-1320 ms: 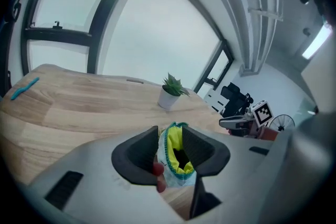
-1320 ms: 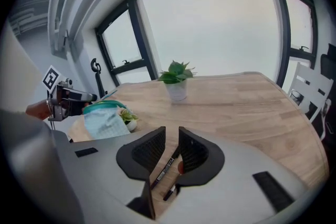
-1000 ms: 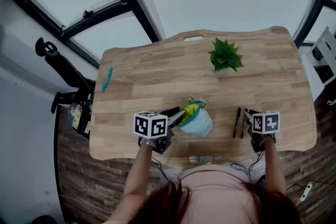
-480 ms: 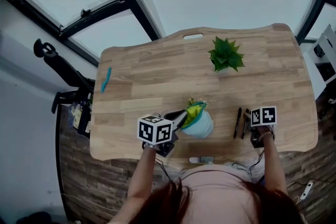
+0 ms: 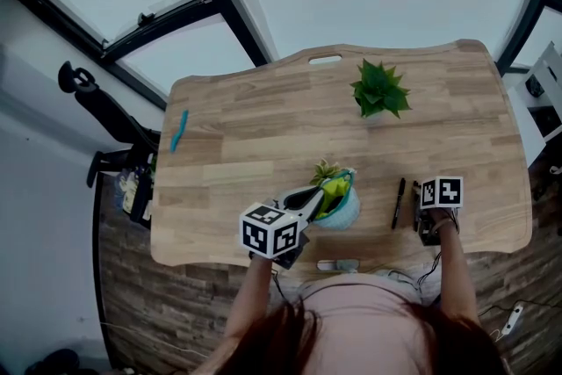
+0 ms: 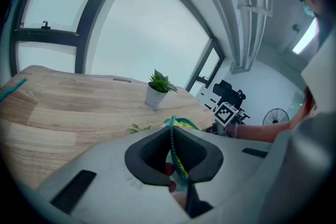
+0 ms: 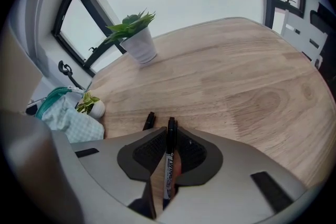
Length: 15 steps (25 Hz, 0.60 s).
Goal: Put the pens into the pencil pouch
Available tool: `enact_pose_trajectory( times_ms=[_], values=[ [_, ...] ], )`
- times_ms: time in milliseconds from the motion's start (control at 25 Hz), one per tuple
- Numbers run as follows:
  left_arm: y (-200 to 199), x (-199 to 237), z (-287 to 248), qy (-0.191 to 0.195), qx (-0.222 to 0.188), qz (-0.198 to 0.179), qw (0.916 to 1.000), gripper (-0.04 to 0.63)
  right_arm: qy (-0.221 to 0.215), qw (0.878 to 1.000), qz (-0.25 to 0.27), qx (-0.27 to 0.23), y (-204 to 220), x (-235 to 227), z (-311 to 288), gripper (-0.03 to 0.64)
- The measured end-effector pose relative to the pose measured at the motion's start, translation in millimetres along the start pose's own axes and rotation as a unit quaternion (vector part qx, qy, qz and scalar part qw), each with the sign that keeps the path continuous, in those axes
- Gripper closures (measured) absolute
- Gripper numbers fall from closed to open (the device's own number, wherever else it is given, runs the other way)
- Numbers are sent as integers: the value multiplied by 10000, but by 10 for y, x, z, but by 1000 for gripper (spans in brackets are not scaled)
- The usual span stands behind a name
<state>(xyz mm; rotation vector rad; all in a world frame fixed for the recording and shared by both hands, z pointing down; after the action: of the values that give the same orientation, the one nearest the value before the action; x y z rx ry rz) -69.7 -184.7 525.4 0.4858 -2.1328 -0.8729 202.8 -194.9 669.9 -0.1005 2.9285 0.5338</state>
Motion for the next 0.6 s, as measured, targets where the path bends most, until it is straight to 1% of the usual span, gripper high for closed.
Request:
enact_pose_trajectory(
  times_ms=[160, 320, 440, 600],
  values=[
    [19, -36, 9, 4, -167, 109, 9998, 581, -68, 9998, -105, -183, 20, 7, 68, 563],
    [21, -63, 18, -29, -330, 201, 9992, 581, -208, 9971, -363, -633, -103, 32, 249, 563],
    [19, -94, 25, -48, -454, 243, 9987, 581, -441, 9918, -655, -1010, -234, 87, 438, 563],
    [24, -109, 35, -84, -535, 242, 9982, 581, -869, 9802, -939, -1509, -430, 234, 697, 563]
  ],
)
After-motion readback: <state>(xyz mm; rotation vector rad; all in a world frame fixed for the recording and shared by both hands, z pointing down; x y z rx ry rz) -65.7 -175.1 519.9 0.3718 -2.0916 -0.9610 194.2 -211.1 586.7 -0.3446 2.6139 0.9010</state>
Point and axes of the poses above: the fingertips, and each gripper's own axes: z backward along the fingers, x to its left, y out of its underside, the point moved 1 cm from there along z, backward along the fingers, and after that the axes turned 8 degrees about y, right-handed, at the moved point
